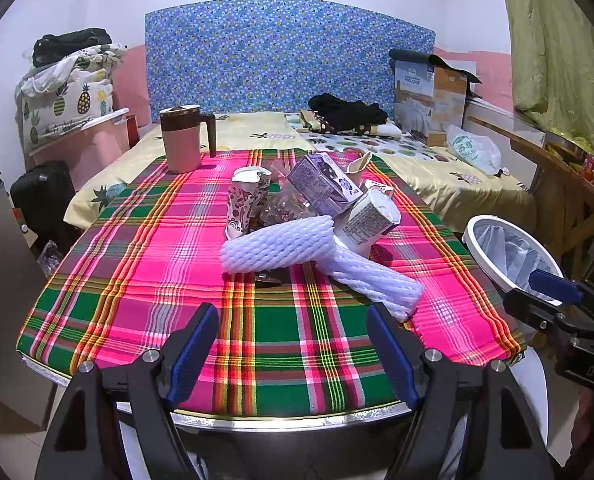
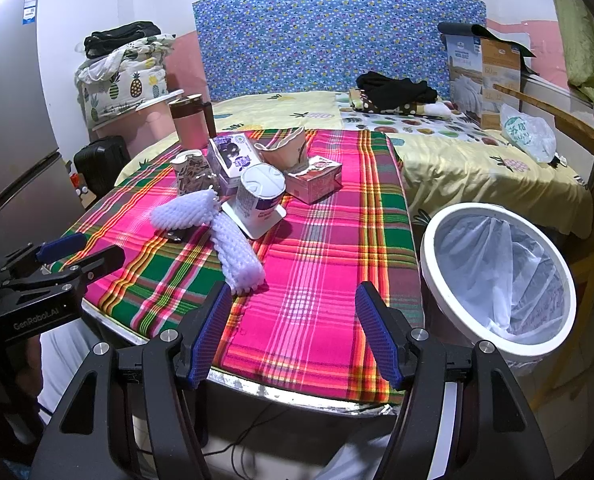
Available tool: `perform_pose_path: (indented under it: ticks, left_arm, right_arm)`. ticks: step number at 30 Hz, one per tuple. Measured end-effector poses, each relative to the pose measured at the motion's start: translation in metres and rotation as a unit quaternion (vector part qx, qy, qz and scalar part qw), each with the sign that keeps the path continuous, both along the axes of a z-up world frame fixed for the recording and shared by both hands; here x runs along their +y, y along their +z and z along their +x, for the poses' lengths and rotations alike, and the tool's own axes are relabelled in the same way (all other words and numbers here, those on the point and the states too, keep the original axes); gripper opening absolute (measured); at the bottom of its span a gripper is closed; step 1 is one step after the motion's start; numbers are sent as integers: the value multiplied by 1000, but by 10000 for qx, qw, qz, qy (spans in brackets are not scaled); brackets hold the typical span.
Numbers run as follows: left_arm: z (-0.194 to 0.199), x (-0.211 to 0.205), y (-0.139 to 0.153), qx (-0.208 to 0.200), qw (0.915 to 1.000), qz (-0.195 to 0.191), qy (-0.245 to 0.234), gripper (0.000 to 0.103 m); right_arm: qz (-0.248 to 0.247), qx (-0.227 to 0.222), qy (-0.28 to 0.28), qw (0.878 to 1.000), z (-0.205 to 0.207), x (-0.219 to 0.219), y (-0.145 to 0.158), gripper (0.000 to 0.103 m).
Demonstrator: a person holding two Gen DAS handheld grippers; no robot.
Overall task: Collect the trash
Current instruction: 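Grasp the white foam net with the left gripper while the right grasps the purple carton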
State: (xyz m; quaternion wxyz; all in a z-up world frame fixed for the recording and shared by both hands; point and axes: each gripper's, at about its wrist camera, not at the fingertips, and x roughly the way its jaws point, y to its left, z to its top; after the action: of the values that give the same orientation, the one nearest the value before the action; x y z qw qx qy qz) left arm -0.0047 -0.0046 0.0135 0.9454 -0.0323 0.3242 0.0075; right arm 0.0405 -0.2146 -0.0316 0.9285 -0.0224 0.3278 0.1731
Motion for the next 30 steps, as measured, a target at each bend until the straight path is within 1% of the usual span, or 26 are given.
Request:
perform_pose_path:
  ticks: [6,9,13,20,25,30]
  left_arm:
    - [6,5,-6,7,10000,-13,-38,76]
    - [14,8,-10,36,10000,59,-14,76]
    - [24,16,-14,86,9999,-58,-22,76]
    - [49,29,-19,53,10000,49,43,76]
    - [70,33,-23,65,9997,217,-64,76]
    - [90,38,-31,133,9992,293,-227,76]
  right_arm:
    - [-7,33,27,10000,8,1,-1,66]
    - [0,58,47,10000,13,3,-3,66]
    - [5,66,142,9999,22,8,-4,66]
    - [82,120,290,9995,39,16,-9,66]
    - [105,209,409,9989,55,25,-12,66]
    - [151,308,515,9981,72,36,-15,66]
